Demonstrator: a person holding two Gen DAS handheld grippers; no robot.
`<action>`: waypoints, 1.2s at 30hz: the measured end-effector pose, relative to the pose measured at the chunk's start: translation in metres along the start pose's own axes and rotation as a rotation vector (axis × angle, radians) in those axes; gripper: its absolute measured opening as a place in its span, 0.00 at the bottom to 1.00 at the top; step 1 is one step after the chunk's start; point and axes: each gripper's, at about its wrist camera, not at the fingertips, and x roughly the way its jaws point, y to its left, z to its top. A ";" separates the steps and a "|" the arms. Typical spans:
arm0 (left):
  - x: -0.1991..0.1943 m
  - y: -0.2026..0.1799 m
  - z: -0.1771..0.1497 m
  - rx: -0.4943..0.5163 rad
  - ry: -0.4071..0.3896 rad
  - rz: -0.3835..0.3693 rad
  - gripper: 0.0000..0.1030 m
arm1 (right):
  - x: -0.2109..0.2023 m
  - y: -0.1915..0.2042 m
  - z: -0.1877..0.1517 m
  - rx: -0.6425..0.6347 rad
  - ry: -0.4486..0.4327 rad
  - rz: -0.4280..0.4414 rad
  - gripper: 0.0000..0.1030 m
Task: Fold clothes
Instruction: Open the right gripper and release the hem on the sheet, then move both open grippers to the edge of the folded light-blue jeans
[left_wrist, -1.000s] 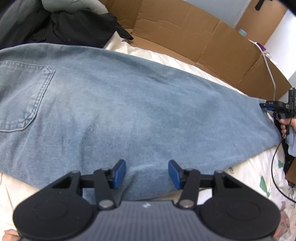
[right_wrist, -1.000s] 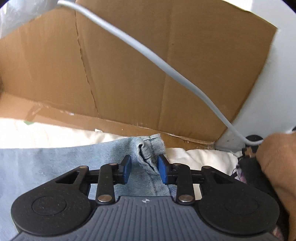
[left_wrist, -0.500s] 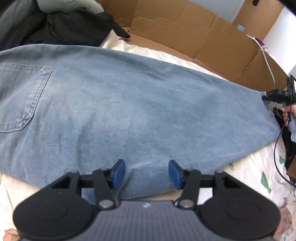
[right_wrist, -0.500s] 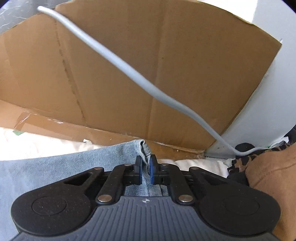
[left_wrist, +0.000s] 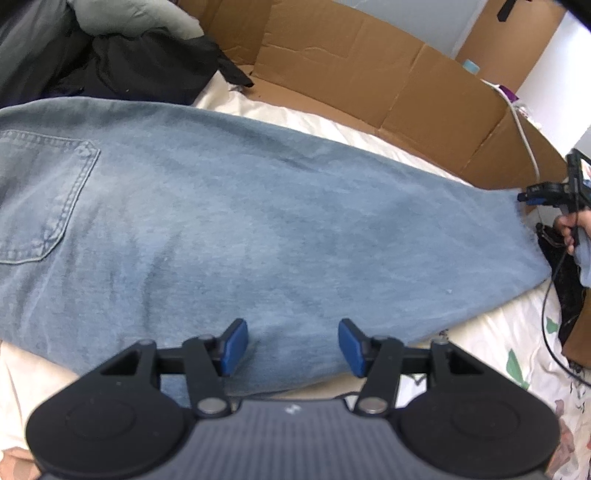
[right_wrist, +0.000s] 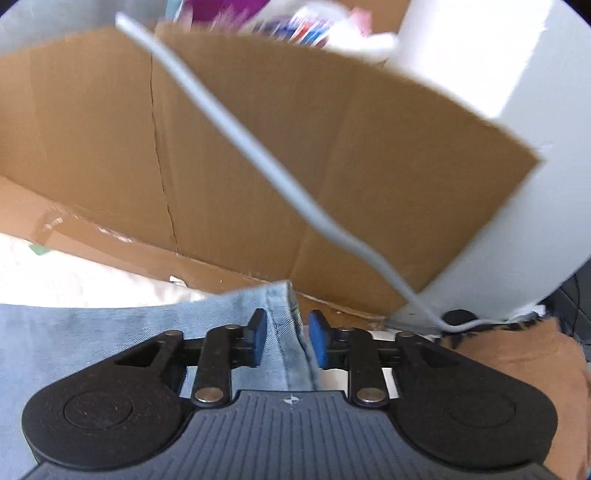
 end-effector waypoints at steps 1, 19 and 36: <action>-0.001 -0.003 -0.001 0.000 0.000 -0.013 0.56 | -0.010 -0.005 -0.002 0.010 -0.008 0.008 0.32; 0.018 -0.071 -0.032 0.119 0.041 -0.224 0.56 | -0.102 -0.031 -0.146 0.341 0.078 0.146 0.36; 0.067 -0.108 -0.035 0.192 0.074 -0.241 0.54 | -0.077 0.050 -0.219 0.726 0.175 0.463 0.49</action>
